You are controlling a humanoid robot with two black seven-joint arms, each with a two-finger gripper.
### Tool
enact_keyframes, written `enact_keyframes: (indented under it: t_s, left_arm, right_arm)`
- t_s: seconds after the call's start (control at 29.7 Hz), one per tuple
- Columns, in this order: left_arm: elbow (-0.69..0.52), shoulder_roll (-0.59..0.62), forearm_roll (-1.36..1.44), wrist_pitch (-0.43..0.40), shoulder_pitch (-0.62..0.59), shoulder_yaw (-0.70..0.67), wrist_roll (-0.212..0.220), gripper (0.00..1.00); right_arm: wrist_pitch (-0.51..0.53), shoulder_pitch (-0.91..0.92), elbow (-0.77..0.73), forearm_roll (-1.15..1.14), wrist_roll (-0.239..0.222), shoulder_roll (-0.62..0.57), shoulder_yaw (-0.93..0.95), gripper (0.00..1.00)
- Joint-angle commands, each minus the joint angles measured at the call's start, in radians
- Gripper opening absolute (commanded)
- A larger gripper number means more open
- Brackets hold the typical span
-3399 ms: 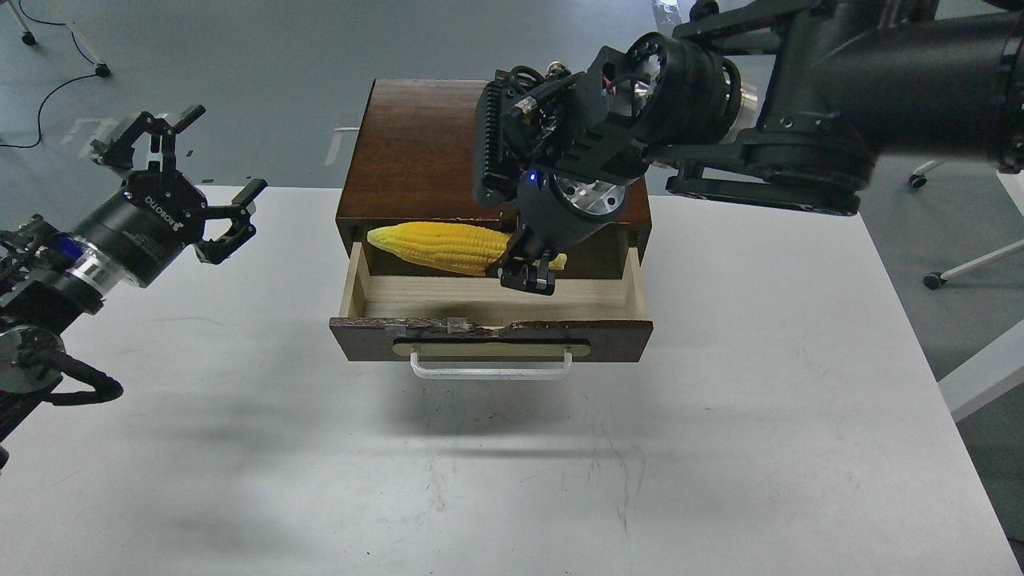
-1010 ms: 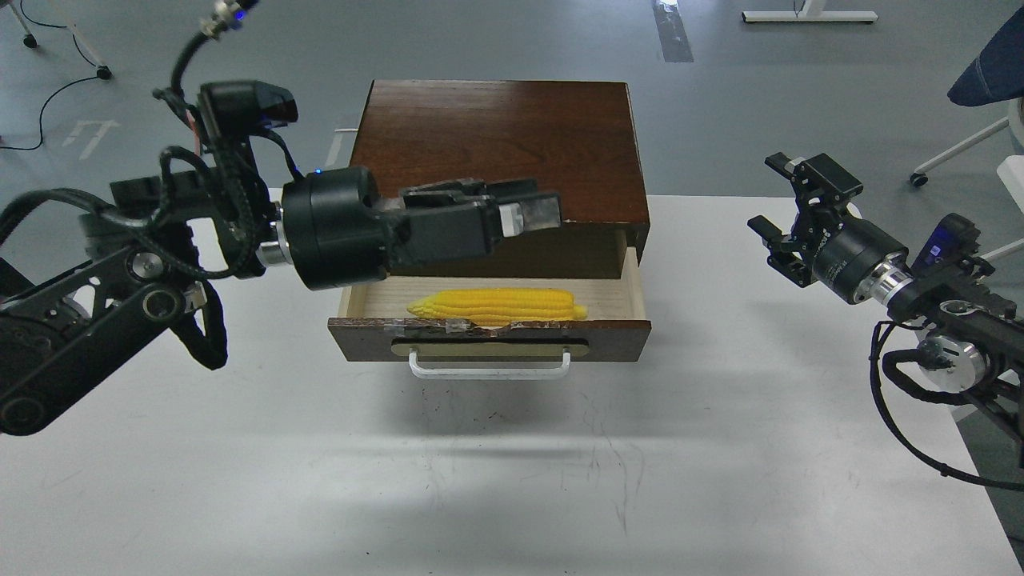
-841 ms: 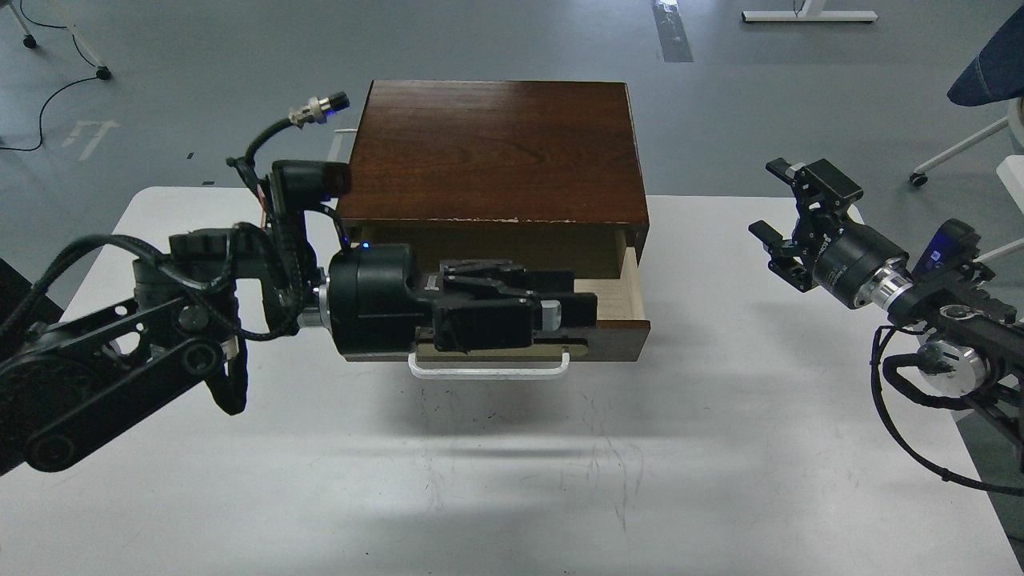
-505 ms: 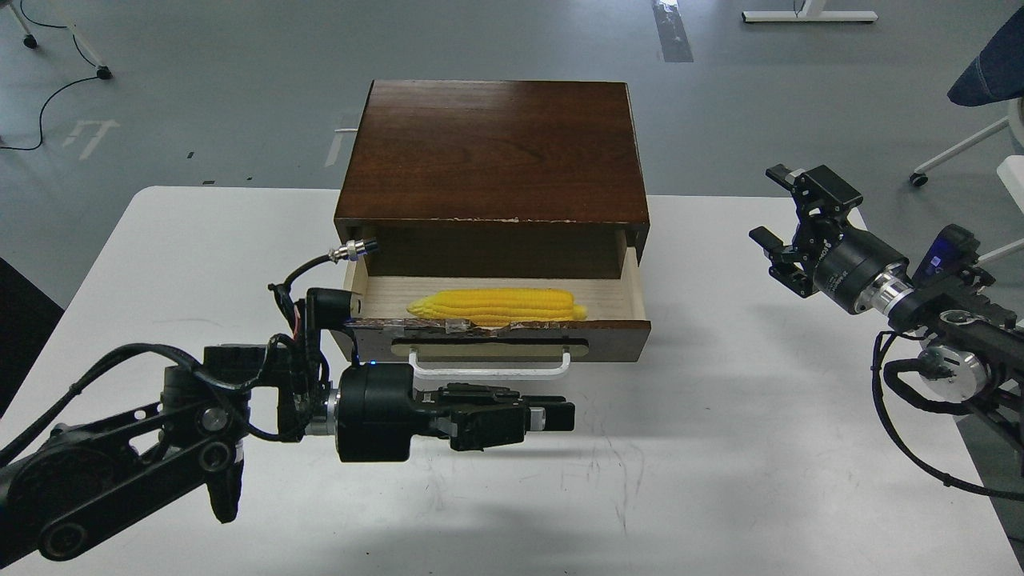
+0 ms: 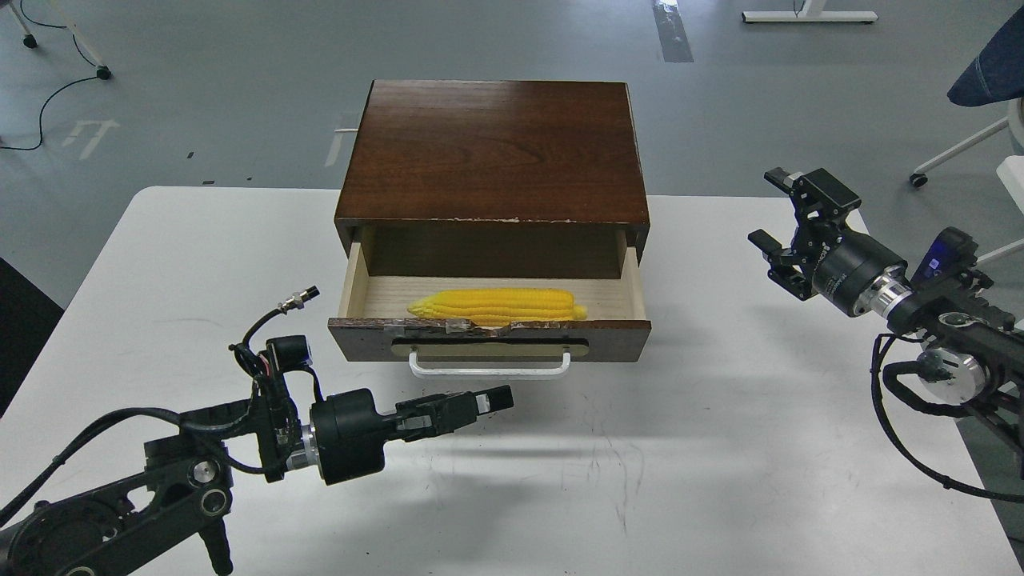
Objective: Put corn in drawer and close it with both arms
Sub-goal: 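Position the left gripper against the drawer front below the handle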
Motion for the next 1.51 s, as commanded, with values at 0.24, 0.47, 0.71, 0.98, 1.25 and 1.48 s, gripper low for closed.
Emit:
enact_keyframes:
  t_s: [0.24, 0.47, 0.71, 0.98, 1.25, 1.48]
  left_arm:
    - [0.031, 0.000, -0.004, 0.005, 0.006, -0.002, 0.000, 0.00]
    - [0.030, 0.001, -0.005, 0.003, 0.006, -0.002, 0.000, 0.00]
    - [0.030, 0.001, -0.004, 0.011, 0.006, -0.016, 0.000, 0.00]
    - [0.031, 0.003, -0.005, 0.023, 0.006, -0.048, 0.000, 0.00]
    - [0.041, 0.001, -0.005, 0.023, 0.006, -0.050, 0.000, 0.00]
    - [0.038, 0.009, -0.008, 0.008, 0.006, -0.044, 0.000, 0.00]
  right_arm:
    - [0.002, -0.008, 0.002, 0.000, 0.000, 0.000, 0.000, 1.00]
    - [0.002, -0.012, 0.002, 0.000, 0.000, 0.000, 0.000, 1.00]
    - [0.002, -0.017, 0.004, 0.000, 0.000, 0.001, 0.000, 1.00]
    - [0.002, -0.026, 0.007, 0.002, 0.000, 0.001, 0.000, 1.00]
    - [0.002, -0.031, 0.008, 0.000, 0.000, 0.000, 0.000, 1.00]
    - [0.002, -0.032, 0.008, 0.000, 0.000, 0.000, 0.000, 1.00]
